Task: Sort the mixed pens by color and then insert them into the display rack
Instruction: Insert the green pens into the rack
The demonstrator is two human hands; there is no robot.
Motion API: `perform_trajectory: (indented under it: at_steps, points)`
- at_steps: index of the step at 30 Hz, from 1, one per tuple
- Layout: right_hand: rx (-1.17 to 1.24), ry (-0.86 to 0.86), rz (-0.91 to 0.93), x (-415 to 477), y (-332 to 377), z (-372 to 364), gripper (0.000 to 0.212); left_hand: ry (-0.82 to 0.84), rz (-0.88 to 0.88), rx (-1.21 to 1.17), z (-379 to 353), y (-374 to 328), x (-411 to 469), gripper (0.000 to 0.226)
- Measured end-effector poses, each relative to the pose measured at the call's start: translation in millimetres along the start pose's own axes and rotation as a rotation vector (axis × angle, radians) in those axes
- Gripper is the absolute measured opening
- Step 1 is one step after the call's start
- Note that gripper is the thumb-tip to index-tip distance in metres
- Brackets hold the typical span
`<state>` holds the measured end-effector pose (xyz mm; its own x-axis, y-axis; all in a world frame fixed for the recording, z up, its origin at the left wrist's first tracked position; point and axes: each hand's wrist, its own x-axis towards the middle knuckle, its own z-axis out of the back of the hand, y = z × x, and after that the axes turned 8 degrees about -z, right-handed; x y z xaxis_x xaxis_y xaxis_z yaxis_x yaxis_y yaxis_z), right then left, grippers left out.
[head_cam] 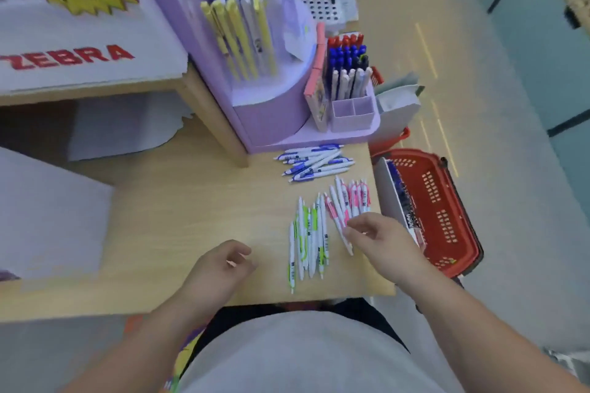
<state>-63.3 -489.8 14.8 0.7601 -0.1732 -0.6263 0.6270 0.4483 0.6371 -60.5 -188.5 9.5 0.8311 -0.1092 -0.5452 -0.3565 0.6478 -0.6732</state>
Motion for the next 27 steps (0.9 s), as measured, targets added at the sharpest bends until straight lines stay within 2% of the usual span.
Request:
perform_trajectory:
  at_steps: [5, 9, 10, 13, 16, 20, 27]
  points:
    - [-0.141, 0.183, -0.046, 35.6, 7.9, -20.4, 0.038, -0.039, 0.143, -0.098, -33.0, 1.7, 7.8, 0.019]
    - [-0.375, 0.268, -0.034, 41.8, -1.9, -42.0, 0.059, -0.022, 0.188, -0.132, -63.3, 7.4, 29.0, 0.033]
    - [-0.407, 0.260, -0.023, 42.1, -3.9, -46.2, 0.056, -0.008, 0.179, -0.148, -70.6, 7.0, 34.1, 0.033]
    - [-0.459, 0.175, 0.045, 47.3, -9.0, -54.6, 0.027, 0.025, 0.104, -0.205, -90.4, -3.7, 50.0, 0.014]
    - [-0.405, 0.128, 0.053, 52.3, -14.1, -60.3, 0.027, -0.030, 0.131, -0.270, -104.9, -17.8, 58.3, 0.017]
    - [-0.369, 0.080, 0.070, 55.1, -17.3, -65.6, 0.022, -0.170, 0.183, -0.144, -115.2, -26.4, 63.2, 0.020]
    - [-0.304, 0.030, 0.037, 56.5, -12.3, -76.1, 0.029, -0.232, 0.239, -0.073, -124.3, -32.8, 72.4, 0.026]
